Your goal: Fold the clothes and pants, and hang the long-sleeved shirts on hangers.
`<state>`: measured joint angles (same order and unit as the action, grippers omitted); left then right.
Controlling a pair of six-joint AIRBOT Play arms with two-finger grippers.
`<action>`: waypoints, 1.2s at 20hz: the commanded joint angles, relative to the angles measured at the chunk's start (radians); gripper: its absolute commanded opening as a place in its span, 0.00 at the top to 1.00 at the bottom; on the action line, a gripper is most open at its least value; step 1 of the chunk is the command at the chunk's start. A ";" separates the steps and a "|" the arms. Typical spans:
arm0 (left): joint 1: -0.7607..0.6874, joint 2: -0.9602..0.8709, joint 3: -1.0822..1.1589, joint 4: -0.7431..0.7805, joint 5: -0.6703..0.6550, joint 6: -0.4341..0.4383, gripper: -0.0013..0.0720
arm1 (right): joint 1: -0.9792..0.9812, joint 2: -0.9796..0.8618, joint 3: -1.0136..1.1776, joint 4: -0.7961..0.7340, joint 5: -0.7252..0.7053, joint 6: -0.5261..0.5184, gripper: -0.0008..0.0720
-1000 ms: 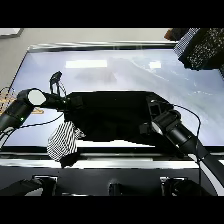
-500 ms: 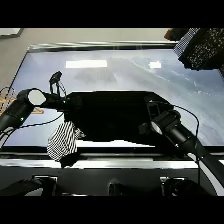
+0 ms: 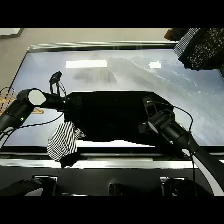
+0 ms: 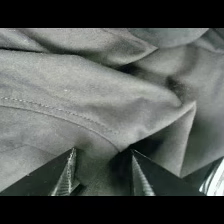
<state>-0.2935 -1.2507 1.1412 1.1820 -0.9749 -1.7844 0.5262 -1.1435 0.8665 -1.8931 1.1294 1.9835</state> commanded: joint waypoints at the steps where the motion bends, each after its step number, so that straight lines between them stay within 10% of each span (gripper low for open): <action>1: 0.001 -0.001 0.000 0.008 0.000 0.003 0.25 | 0.001 0.004 0.001 -0.006 0.018 -0.002 0.45; 24: 0.001 -0.002 0.000 0.021 0.000 0.003 0.25 | 0.001 0.054 0.000 0.041 0.057 -0.044 0.46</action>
<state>-0.2935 -1.2518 1.1412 1.1995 -0.9749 -1.7813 0.5262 -1.0870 0.8665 -1.8103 1.1965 1.9312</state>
